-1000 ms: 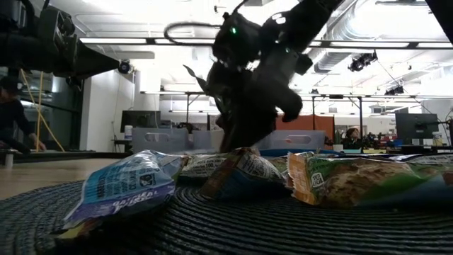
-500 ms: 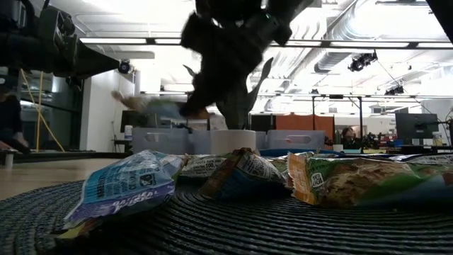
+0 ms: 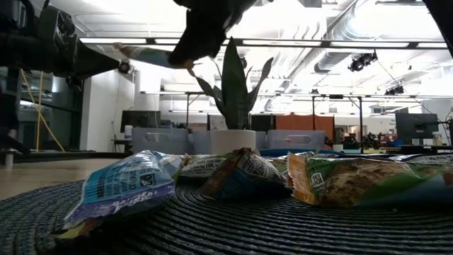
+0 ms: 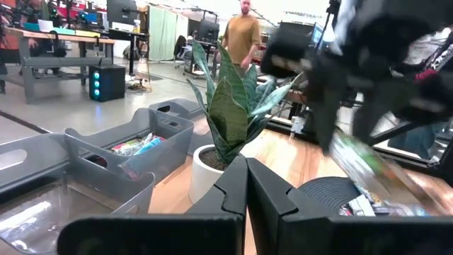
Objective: Pick and place Granola Bars by type
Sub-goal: Put the orange granola bar into the right black bin
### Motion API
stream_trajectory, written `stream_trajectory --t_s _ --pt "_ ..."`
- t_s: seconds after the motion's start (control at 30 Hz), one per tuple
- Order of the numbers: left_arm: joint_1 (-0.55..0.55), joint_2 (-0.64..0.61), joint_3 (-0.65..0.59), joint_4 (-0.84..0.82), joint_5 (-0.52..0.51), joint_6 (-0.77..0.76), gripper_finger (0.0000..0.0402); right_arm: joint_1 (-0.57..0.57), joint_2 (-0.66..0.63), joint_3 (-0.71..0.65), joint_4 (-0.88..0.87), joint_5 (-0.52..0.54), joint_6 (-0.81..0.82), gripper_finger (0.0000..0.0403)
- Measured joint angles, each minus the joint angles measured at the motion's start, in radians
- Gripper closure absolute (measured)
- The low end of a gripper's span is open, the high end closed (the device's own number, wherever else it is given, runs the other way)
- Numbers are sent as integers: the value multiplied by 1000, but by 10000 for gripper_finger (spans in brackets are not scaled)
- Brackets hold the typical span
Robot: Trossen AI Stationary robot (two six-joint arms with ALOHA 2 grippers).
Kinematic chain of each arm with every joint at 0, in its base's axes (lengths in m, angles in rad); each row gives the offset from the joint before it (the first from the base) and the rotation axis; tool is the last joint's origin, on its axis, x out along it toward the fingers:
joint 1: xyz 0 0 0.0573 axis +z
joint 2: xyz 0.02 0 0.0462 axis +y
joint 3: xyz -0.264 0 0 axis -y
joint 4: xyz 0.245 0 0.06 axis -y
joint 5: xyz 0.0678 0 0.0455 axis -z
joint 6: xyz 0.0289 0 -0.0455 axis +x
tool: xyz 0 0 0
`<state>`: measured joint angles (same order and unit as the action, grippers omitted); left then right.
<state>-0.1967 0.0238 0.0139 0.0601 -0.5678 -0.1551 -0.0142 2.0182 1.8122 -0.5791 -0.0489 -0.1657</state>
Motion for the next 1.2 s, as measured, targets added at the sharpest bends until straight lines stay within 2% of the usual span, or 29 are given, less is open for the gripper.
stream_trajectory --t_s 0.27,0.53,0.63,0.8,0.97,1.2 --pt "0 0 0 0 0 0 400 -53 0 203 -163 149 0 316" --pt "0 0 0 0 0 0 400 -125 -3 366 -318 451 121 316" --pt "0 0 0 0 0 0 400 -172 -3 374 -388 508 174 316" --pt "0 0 0 0 0 0 400 -267 -2 364 -503 542 253 316" --pt "0 0 0 0 0 0 400 -346 -4 364 -513 599 263 316" --pt "0 0 0 0 0 0 400 -465 -10 353 -648 593 271 316"
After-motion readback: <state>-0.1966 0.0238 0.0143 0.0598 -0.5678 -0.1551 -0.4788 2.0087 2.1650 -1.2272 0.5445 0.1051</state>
